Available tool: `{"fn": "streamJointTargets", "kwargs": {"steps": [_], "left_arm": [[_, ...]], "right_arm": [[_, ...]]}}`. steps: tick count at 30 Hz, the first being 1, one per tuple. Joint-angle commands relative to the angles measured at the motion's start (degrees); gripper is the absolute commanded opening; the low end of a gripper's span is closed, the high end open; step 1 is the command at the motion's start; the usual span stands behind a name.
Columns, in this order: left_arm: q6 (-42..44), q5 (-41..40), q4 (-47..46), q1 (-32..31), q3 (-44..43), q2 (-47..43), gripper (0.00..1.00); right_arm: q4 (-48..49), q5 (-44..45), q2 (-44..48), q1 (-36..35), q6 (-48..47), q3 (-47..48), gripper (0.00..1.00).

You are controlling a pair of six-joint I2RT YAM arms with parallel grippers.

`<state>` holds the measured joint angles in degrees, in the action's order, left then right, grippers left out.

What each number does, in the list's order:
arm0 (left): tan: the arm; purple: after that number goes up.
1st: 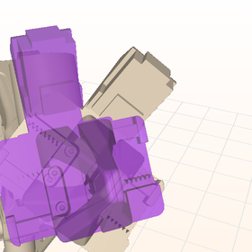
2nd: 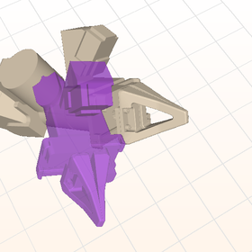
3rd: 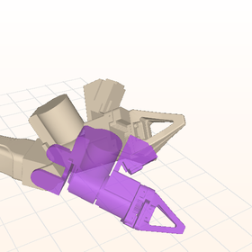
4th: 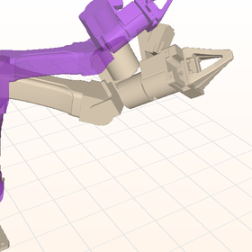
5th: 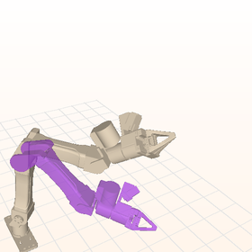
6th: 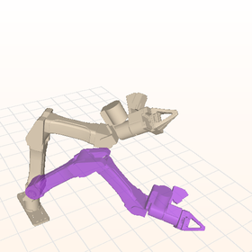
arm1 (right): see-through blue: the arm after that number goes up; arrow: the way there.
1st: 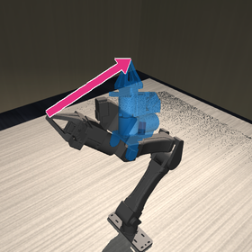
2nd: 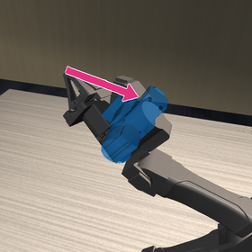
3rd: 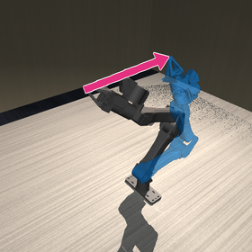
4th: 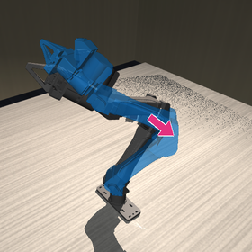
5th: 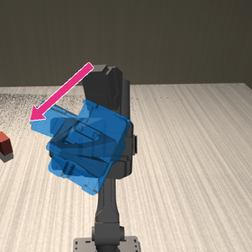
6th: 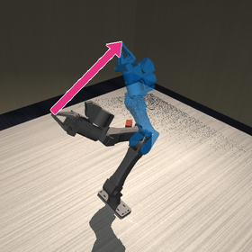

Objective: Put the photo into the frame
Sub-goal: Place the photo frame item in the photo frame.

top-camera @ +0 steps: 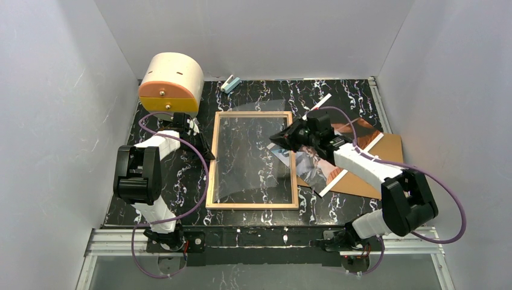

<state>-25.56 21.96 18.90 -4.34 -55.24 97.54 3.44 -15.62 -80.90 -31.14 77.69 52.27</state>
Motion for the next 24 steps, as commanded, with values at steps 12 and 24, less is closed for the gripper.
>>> {"fn": "streamJointTargets", "kwargs": {"steps": [12,24], "left_arm": [[0.01,-0.80,0.50,-0.32,0.16,1.93,0.21],[0.33,-1.23,0.24,-0.32,0.13,2.08,0.21]], "right_arm": [[9.69,-19.64,-10.92,7.83,-17.45,-5.89,0.58],[21.11,-27.11,-14.29,8.08,-22.52,-10.73,0.22]]}}
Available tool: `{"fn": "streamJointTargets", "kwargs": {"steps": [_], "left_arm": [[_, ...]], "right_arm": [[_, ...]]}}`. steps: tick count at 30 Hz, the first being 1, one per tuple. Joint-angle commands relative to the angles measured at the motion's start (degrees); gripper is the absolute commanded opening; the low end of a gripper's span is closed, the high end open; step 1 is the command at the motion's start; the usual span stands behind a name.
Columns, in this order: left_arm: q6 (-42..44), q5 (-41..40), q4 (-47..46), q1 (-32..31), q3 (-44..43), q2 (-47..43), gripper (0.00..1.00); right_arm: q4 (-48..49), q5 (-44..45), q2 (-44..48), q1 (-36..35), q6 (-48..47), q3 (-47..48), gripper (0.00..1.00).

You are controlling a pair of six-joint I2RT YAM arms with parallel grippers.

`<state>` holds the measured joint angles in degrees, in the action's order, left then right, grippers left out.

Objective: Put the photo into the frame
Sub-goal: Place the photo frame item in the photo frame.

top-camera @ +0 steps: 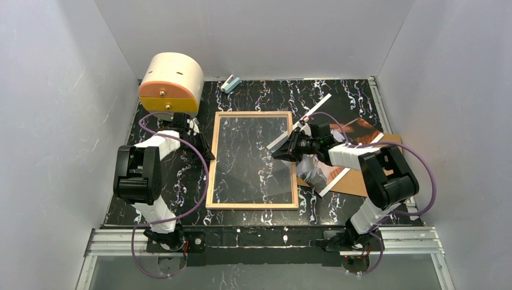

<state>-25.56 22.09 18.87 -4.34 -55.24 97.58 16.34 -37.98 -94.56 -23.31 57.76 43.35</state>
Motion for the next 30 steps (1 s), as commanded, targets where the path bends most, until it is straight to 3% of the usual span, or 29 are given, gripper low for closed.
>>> {"fn": "streamJointTargets", "kwargs": {"steps": [1,2,4,14,18,24,30], "left_arm": [[0.40,-1.46,0.10,-0.32,0.22,2.00,0.21],[0.41,-1.57,-0.09,-0.32,0.34,2.02,0.21],[0.35,-1.62,-0.36,-0.32,0.58,2.09,0.21],[0.16,-2.60,-0.98,-0.32,0.37,2.52,0.21],[0.23,-2.71,-1.07,-0.30,0.42,2.40,0.21],[-0.25,-1.84,-1.71,-0.32,0.48,2.35,0.20],[-0.84,-0.09,-3.15,-0.32,1.46,2.44,0.14]], "right_arm": [[9.25,-5.20,-1.00,0.26,-3.04,-2.25,0.29],[10.14,-5.35,-1.26,0.28,-3.36,-2.56,0.45],[11.40,-4.99,-1.96,0.24,-3.47,-3.07,0.58],[16.81,1.80,-4.17,0.70,-0.62,-3.17,0.58],[21.49,0.78,-6.03,1.23,1.39,-4.04,0.48],[28.61,-2.82,-7.85,1.23,7.60,-5.60,0.14],[36.44,-4.94,-5.94,1.25,14.45,-8.80,0.01]]}}
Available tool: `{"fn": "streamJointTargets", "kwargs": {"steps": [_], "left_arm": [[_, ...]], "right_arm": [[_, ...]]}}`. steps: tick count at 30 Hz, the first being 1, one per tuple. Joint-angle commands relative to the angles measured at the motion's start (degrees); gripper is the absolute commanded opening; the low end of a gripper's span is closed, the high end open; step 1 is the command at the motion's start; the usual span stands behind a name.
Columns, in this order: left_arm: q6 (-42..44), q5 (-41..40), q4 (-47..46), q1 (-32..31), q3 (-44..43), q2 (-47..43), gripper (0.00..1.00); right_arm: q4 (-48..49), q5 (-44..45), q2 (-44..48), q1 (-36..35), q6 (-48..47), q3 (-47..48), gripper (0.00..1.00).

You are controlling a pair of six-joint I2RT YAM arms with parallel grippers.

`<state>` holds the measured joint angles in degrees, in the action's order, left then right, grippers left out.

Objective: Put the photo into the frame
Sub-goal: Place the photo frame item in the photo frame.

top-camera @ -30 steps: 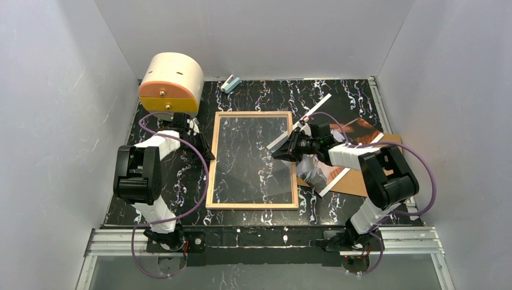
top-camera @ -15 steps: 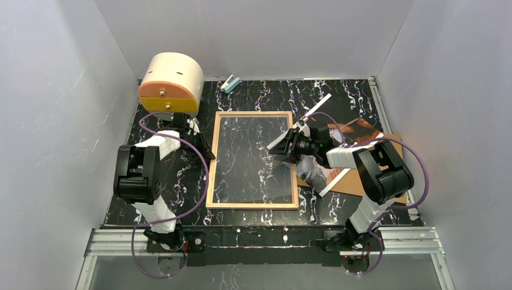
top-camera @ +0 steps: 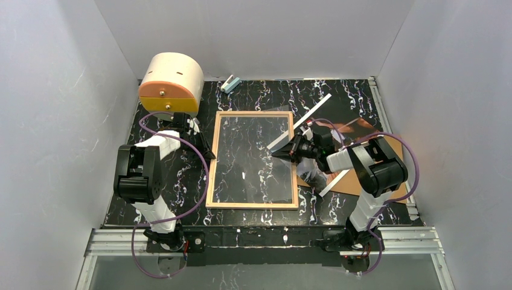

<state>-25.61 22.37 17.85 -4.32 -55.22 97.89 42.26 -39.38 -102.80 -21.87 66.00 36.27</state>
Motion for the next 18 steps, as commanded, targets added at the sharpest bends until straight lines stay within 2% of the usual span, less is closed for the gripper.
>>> {"fn": "streamJointTargets", "kwargs": {"steps": [1,6,18], "left_arm": [[-0.91,-0.03,-2.42,-0.34,1.71,2.20,0.13],[-1.58,1.09,-3.43,-0.34,2.31,2.05,0.07],[-1.82,0.52,-3.70,-0.34,2.94,1.39,0.06]], "right_arm": [[12.16,-3.98,2.60,-0.26,7.58,-2.07,0.01],[16.56,-5.17,3.65,-0.82,13.34,-1.53,0.01],[16.99,-3.90,3.96,-2.51,18.65,-0.76,0.01]]}}
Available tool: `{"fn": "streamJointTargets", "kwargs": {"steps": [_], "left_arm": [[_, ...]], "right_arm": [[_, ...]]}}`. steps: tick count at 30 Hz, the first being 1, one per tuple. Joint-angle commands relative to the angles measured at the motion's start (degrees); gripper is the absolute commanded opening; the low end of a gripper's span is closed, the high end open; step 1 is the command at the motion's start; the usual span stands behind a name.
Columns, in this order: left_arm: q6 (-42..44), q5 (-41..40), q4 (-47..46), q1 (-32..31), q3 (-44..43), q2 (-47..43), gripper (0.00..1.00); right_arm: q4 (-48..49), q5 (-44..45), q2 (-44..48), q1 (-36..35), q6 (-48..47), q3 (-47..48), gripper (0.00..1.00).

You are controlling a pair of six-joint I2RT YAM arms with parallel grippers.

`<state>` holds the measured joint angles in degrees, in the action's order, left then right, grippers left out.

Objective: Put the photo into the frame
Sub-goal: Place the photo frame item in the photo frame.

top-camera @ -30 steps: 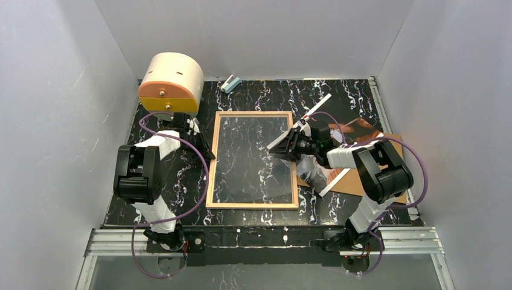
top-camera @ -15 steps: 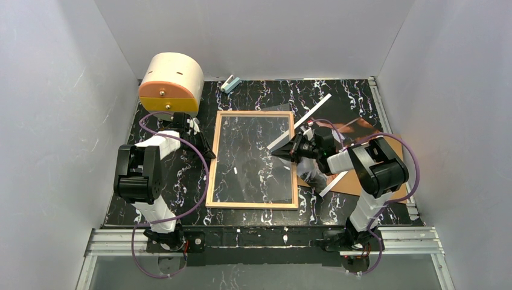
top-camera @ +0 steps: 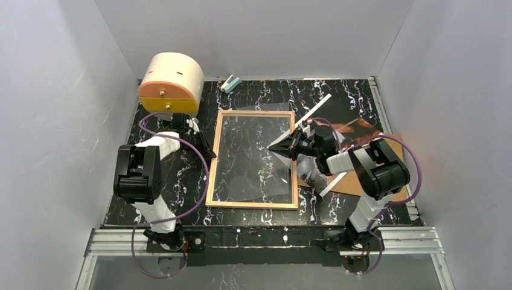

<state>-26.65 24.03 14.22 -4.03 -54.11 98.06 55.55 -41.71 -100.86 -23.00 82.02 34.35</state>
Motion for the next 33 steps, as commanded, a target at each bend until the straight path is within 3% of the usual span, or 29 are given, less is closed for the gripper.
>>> {"fn": "streamJointTargets", "kwargs": {"steps": [1,4,11,17,21,33], "left_arm": [[-0.77,-1.26,-0.07,-0.63,1.84,1.13,0.06],[-0.77,-1.44,-0.07,-0.63,1.77,0.93,0.04],[-1.03,-1.01,-0.40,-0.63,2.42,0.25,0.00],[-1.39,-0.68,-0.71,-0.63,2.96,-0.33,0.00],[-1.27,-0.61,-0.68,-0.63,2.97,-0.33,0.00],[-0.68,-2.04,-0.07,-0.63,3.05,-0.59,0.00]], "right_arm": [[4.28,-1.48,2.18,-1.64,3.61,1.35,0.01],[4.50,-0.54,3.70,-2.34,6.27,2.70,0.01],[-5.49,3.02,9.13,-3.77,7.52,7.93,0.01],[-13.77,3.74,10.64,-4.10,3.41,11.30,0.01],[-13.17,4.02,9.43,-4.41,4.01,10.13,0.01],[-20.64,1.28,9.18,-4.68,-12.71,15.07,0.01]]}}
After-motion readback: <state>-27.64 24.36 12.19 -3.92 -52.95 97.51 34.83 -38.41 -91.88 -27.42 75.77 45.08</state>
